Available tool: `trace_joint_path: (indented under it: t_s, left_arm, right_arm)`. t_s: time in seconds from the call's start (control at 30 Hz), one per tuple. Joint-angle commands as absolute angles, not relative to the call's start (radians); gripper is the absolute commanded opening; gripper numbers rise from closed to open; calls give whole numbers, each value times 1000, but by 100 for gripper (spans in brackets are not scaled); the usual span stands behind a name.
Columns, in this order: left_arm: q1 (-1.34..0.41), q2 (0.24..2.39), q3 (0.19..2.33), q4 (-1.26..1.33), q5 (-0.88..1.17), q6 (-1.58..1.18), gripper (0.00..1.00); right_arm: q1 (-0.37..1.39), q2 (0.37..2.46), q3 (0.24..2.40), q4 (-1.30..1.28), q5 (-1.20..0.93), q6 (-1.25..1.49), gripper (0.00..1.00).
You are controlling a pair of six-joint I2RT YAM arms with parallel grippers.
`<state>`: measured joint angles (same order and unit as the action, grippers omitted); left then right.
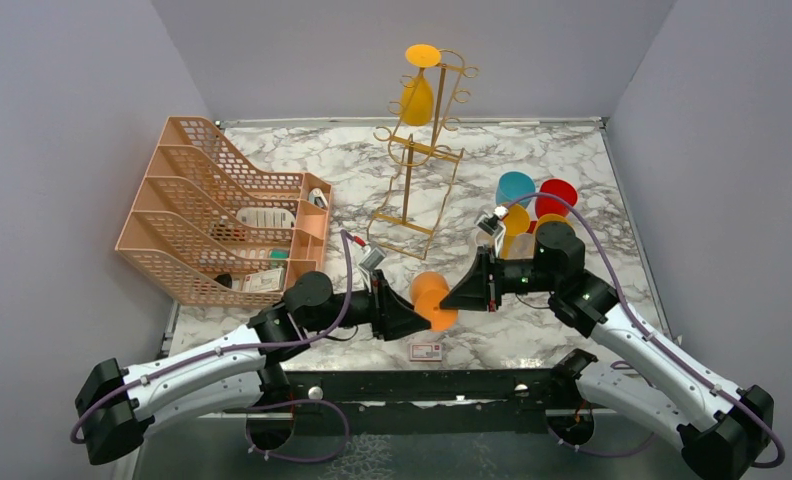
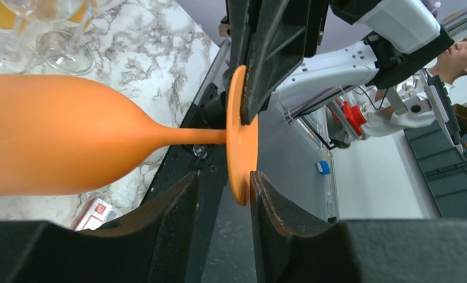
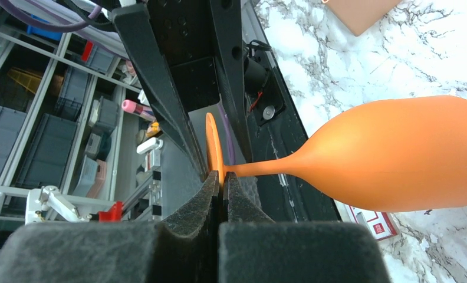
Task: Take the wine glass off the wine glass rack
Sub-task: Place the wine glass at the center of the board.
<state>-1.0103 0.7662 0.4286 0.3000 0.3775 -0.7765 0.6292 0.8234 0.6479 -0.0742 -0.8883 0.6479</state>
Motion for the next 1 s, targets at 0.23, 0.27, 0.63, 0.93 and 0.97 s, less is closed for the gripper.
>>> trace_joint_path:
  t_s: [0.23,0.27,0.63,0.93,0.97]
  left_arm:
    - [-1093,807,442,315,234,-765,27]
    - [-1094,798,434,330,219,-772,27]
    - [-1095,762,417,379,296,-740,6]
    - [-1095,777,457,286,375,-581,0]
    - [-1095,769,470,247,383,-530,0]
  right_arm:
    - [635,817,663,-46,-906,604,1]
    - [634,815,662,-49,-909,601,1]
    - [635,814,669,-54,-940,585,1]
    - [635,778,697,-117,-859,537,39]
    - [634,769,709,-147,-828,519,42]
